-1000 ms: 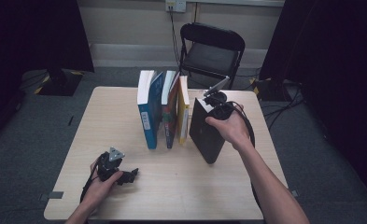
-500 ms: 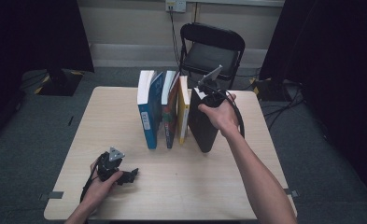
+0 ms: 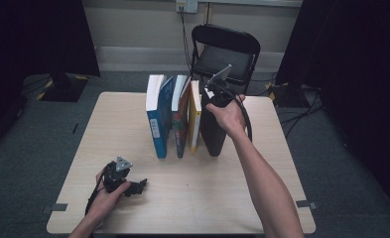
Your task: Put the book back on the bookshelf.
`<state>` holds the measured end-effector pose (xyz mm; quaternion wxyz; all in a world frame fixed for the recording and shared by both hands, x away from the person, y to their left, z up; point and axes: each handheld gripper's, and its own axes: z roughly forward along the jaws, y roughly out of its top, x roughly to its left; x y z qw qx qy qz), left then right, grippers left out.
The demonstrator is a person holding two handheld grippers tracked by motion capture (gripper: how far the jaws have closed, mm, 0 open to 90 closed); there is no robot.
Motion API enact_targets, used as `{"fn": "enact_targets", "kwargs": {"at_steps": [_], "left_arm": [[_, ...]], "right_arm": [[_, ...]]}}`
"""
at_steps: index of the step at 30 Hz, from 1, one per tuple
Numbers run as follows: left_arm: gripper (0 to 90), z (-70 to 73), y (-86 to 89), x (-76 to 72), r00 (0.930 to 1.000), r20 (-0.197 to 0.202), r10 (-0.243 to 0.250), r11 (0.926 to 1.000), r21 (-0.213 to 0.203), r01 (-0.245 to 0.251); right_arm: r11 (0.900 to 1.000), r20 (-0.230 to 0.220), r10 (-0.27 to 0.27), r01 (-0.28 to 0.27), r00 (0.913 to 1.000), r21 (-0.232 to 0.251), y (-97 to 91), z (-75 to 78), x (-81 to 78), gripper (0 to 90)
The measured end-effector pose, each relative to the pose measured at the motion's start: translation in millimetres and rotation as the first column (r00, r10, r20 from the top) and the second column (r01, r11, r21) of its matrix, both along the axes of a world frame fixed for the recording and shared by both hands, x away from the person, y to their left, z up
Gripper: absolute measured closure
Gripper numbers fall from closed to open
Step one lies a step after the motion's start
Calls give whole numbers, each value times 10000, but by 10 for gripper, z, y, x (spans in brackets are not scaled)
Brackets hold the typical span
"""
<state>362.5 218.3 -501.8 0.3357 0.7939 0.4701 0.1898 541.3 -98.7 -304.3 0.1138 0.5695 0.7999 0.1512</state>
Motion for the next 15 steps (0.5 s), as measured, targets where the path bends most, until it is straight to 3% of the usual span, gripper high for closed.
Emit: {"fn": "enact_targets", "kwargs": {"at_steps": [15], "left_arm": [[0,-1,-1,3,10000,-5,-67,10000,-35,67]], "right_arm": [[9988,-1,-498,498,9988,17,75,23,186,536]]}}
